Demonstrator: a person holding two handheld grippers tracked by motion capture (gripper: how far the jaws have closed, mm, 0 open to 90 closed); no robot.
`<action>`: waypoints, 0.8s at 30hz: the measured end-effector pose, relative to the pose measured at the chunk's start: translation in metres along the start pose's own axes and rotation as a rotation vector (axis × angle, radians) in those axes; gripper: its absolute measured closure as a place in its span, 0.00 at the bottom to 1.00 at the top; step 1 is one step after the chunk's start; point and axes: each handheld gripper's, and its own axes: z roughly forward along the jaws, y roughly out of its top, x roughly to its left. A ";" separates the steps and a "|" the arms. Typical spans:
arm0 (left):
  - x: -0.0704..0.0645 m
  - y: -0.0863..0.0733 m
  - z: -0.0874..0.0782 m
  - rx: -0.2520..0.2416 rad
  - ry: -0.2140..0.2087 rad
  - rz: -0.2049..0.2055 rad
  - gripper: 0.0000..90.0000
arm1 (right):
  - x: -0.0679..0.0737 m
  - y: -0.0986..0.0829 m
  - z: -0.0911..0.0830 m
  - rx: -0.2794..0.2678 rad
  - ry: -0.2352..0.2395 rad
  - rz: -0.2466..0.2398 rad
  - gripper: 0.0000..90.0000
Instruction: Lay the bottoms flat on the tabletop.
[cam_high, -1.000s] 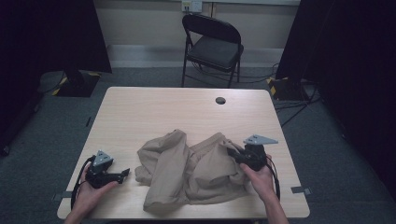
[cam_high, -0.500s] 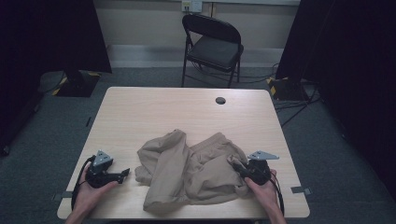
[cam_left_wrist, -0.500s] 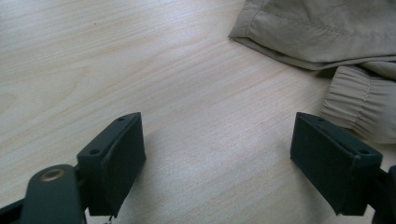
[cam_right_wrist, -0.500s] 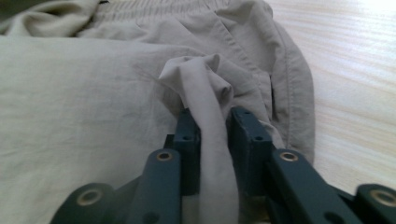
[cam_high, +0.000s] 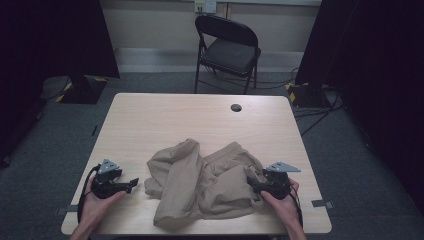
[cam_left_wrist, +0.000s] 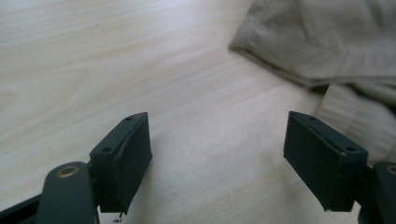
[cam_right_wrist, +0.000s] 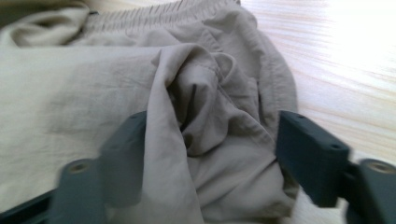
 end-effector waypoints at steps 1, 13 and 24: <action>0.000 0.003 -0.001 -0.006 -0.007 -0.003 0.26 | -0.001 0.001 -0.003 -0.004 0.008 0.006 0.26; -0.003 0.059 0.018 -0.082 -0.119 -0.038 0.28 | -0.020 -0.006 -0.022 0.007 -0.027 0.030 0.21; -0.022 0.087 0.083 -0.026 -0.251 -0.082 0.27 | -0.021 -0.016 -0.008 0.040 -0.038 0.032 0.20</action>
